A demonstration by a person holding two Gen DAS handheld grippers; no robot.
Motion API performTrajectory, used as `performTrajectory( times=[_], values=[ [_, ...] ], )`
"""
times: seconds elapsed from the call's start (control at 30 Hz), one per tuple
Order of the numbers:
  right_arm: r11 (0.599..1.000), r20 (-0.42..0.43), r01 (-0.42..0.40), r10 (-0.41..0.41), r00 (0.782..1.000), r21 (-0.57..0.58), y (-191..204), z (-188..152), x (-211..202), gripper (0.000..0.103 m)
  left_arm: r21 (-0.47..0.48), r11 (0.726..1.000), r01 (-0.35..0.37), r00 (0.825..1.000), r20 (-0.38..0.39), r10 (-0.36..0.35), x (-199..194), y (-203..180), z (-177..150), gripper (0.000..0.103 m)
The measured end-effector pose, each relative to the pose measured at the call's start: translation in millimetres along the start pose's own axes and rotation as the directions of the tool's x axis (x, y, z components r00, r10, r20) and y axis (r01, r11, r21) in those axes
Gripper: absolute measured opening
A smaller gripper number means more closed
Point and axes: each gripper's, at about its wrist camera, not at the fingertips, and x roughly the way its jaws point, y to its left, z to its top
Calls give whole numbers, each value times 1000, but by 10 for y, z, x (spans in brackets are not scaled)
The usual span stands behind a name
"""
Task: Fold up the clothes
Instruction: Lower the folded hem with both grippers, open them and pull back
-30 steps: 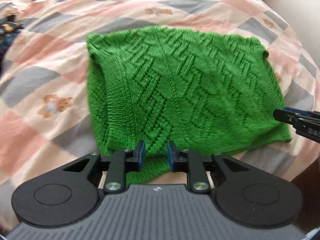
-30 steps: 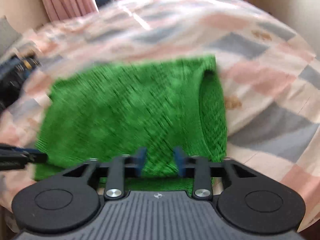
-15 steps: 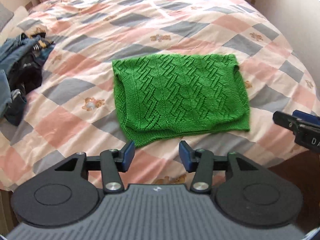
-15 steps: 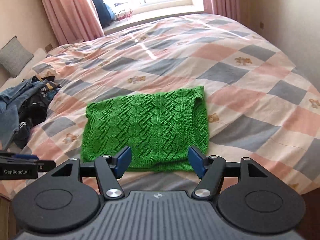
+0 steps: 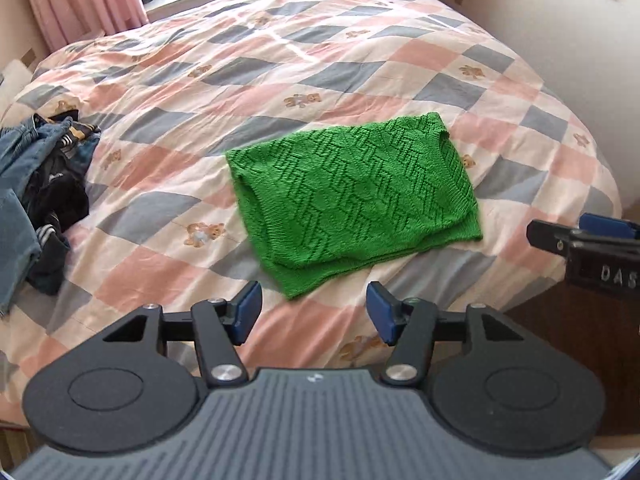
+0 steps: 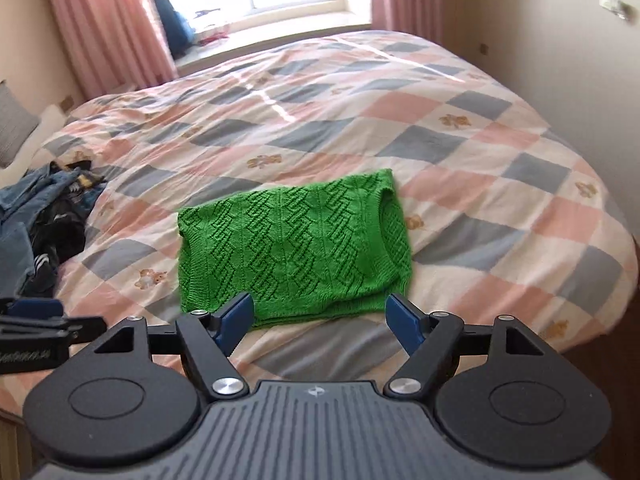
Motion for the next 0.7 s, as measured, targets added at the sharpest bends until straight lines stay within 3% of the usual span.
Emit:
performTrajectory(
  times=[0.37,0.7],
  values=[
    [996,38,71,-74,997,61,745,-343,-312,81,64,998,21,999,30,-23,-242,791,-317,57],
    [996,10,80,-80,997,35,1023,-393,-381,83,84,995,62,997,31,-65,-279,917,-310,57]
  ],
)
